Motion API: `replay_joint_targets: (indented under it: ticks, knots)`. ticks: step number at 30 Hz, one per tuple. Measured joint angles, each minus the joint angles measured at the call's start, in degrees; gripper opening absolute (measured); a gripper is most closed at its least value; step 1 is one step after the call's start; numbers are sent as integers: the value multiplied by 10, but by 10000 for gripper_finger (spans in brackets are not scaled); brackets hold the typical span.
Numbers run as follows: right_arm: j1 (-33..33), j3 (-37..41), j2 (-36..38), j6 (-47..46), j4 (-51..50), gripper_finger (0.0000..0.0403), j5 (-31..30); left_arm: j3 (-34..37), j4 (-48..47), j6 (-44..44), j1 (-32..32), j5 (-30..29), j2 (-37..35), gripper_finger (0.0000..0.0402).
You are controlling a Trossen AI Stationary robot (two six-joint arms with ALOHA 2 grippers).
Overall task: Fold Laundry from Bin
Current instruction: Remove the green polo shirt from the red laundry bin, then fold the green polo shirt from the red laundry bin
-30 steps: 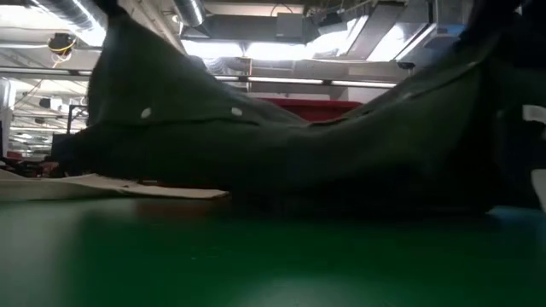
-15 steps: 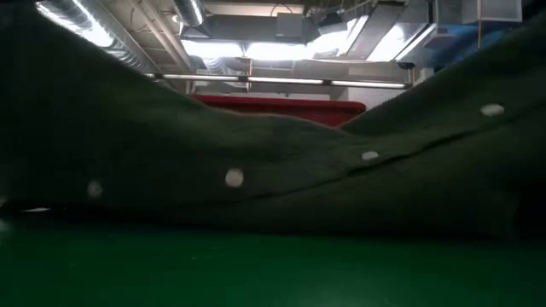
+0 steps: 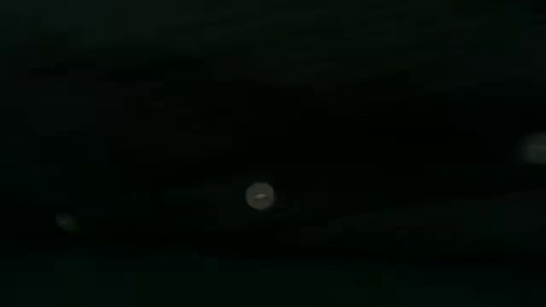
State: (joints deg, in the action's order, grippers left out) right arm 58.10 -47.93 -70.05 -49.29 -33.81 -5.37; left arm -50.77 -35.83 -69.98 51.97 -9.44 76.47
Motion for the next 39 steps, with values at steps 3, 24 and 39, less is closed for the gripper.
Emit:
replay_joint_targets:
  ticks: [3,24,39]
  knots:
    - [0,23,0,0,27,3,20,15,25,-2,0,8,0,0]
    - [0,38,0,-105,38,143,60,20,28,-285,-13,45,0,69]
    - [-1,38,10,-103,34,227,96,20,29,-230,-56,-75,0,133]
